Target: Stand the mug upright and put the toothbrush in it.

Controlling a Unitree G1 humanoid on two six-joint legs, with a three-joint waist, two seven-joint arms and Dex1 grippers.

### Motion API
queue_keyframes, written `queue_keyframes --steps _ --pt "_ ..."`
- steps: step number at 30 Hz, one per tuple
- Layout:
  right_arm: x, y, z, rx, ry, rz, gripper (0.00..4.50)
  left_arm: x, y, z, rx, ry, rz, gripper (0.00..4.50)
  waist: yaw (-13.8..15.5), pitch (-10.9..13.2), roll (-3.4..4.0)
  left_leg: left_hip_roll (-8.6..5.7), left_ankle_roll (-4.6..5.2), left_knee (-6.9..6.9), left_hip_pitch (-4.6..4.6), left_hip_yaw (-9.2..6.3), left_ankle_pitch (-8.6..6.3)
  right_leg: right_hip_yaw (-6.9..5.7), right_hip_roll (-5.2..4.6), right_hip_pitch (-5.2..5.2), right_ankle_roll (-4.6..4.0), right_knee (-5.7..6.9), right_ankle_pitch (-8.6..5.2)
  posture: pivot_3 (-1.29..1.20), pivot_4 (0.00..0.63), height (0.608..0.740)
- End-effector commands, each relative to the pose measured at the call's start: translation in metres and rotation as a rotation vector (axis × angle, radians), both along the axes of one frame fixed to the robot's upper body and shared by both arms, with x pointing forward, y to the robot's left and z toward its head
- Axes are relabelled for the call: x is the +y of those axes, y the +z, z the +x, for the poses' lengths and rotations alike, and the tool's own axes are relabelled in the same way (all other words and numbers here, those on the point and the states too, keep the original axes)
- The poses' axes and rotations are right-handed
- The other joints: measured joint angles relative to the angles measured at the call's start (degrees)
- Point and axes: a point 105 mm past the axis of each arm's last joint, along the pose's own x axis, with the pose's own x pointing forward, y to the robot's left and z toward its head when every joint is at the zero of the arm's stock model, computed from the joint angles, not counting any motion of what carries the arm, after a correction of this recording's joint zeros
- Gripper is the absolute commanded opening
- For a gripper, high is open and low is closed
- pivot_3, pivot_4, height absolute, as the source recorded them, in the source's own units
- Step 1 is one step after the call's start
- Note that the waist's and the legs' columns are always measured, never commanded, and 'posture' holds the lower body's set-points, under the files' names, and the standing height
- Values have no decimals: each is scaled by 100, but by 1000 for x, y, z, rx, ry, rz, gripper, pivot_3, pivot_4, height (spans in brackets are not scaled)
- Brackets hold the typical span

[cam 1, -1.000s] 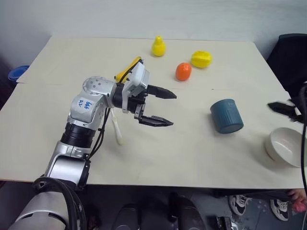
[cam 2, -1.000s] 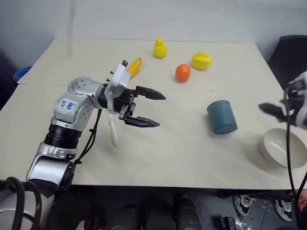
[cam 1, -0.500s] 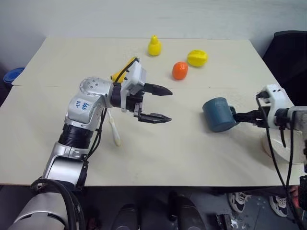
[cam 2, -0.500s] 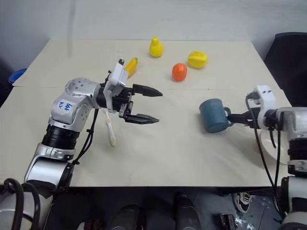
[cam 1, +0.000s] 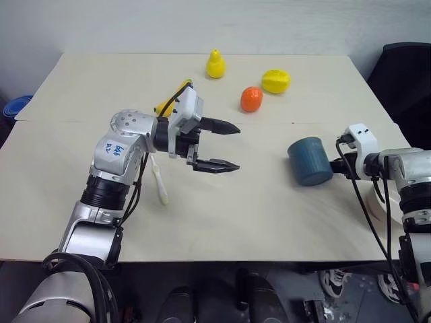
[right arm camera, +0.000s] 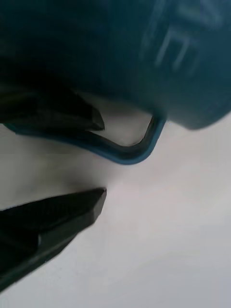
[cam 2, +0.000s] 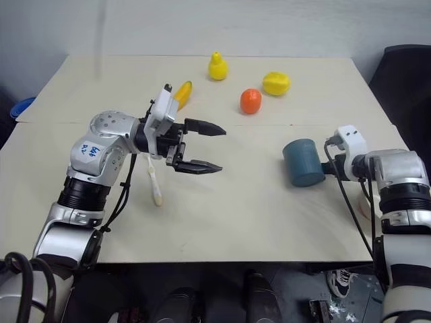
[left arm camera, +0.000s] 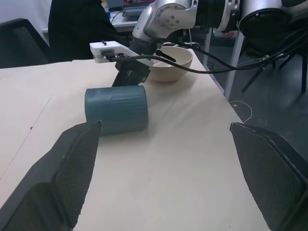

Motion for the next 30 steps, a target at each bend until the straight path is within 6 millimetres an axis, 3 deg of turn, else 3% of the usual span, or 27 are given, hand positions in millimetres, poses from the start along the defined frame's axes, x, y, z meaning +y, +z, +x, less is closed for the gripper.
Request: queue_keyframes --steps 1,3,7,10,11,14,17,19,23,30 --pt "6 13 2 -43 28 8 594 1 12 -3 -50 -6 -19 4500 0 0 0 0 0 0 0 0 0 0 0 0 0 0 0 0 150 740" --pt "9 18 3 -59 37 12 18 1 12 -2 -47 -3 -20 4500 2 -1 1 0 0 0 1 0 0 0 0 0 0 0 0 0 150 740" --pt "24 36 10 -143 47 9 18 5 12 3 -30 30 -34 4500 3 0 1 0 -1 2 1 0 -1 0 -1 1 0 3 0 0 150 740" --pt "54 66 20 -331 91 3 18 12 12 8 -17 76 -46 4500 -29 0 1 2 -3 0 1 1 0 2 -1 -4 0 5 0 0 150 740" --pt "70 77 23 -401 101 35 18 18 13 9 -5 101 -57 4500 -41 1 3 3 -4 0 1 1 -1 4 -1 -8 0 8 0 0 150 740" --pt "157 99 20 -682 168 194 18 62 11 19 54 282 -87 4500 -182 1 3 11 -18 -10 2 1 6 2 5 -15 -4 12 -2 0 150 740" --pt "190 96 15 -780 84 301 18 87 9 20 78 378 -84 4500 -248 1 4 17 -56 -36 21 -23 12 2 18 -29 -29 35 -17 0 150 740" --pt "206 85 10 -880 35 273 18 108 7 19 85 454 -70 4500 -168 1 4 10 -71 -30 -24 -33 21 -2 11 -85 -40 65 -23 0 150 740" --pt "201 63 3 -1047 -27 137 18 123 10 20 78 521 -59 4500 -87 0 2 -24 -57 -7 -62 -48 25 -1 -16 -96 -28 58 -16 0 150 740" --pt "194 33 -11 -1100 -11 53 18 115 12 20 81 497 -50 4500 -172 -1 1 -63 -21 -7 -68 -45 32 6 -52 -94 -3 50 -1 0 150 740"
